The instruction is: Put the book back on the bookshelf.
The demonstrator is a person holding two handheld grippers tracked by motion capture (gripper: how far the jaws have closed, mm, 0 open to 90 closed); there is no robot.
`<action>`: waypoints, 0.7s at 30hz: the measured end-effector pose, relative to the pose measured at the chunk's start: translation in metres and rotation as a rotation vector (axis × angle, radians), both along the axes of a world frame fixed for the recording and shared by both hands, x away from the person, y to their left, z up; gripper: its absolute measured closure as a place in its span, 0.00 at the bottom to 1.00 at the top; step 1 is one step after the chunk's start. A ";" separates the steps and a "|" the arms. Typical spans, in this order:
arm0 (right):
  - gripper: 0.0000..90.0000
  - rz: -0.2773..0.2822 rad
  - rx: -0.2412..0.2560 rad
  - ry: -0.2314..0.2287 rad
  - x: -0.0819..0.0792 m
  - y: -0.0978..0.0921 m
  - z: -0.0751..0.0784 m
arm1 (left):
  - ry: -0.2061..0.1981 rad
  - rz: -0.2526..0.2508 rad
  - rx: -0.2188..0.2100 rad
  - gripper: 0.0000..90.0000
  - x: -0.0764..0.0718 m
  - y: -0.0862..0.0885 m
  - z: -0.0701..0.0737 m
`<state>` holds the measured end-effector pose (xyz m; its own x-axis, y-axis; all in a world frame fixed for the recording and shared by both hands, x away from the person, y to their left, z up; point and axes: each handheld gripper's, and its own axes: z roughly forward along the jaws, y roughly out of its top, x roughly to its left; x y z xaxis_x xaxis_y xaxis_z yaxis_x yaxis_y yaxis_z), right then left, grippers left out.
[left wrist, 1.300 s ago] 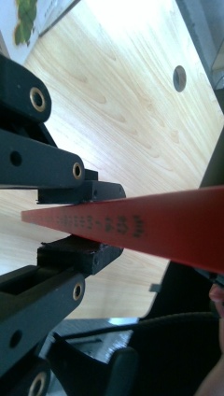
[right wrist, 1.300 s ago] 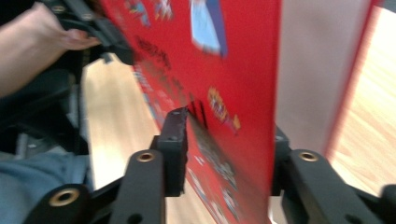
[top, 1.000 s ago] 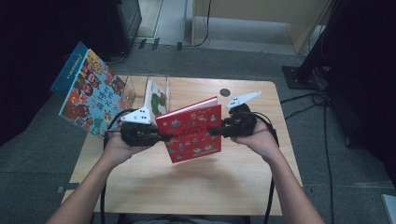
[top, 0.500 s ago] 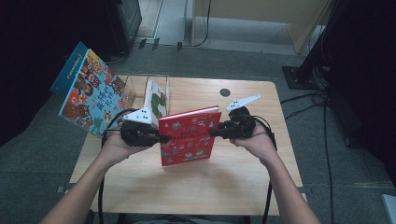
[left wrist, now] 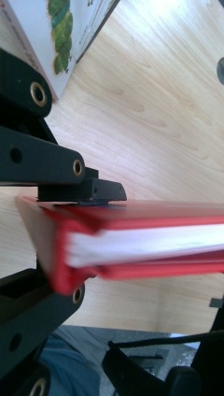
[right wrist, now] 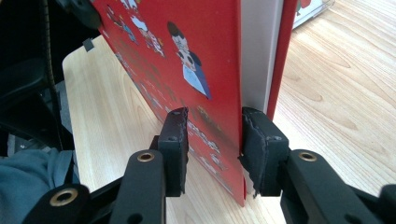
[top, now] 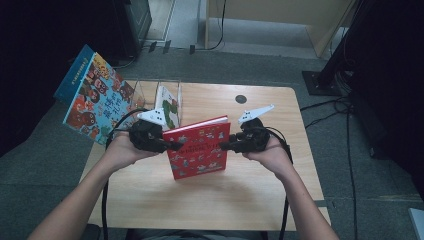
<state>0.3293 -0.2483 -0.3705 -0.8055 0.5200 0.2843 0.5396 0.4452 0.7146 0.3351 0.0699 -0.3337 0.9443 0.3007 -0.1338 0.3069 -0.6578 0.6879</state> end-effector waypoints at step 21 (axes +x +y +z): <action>0.64 0.028 0.005 -0.059 0.000 0.007 0.000 | 0.039 -0.068 0.326 0.77 0.028 -0.052 0.039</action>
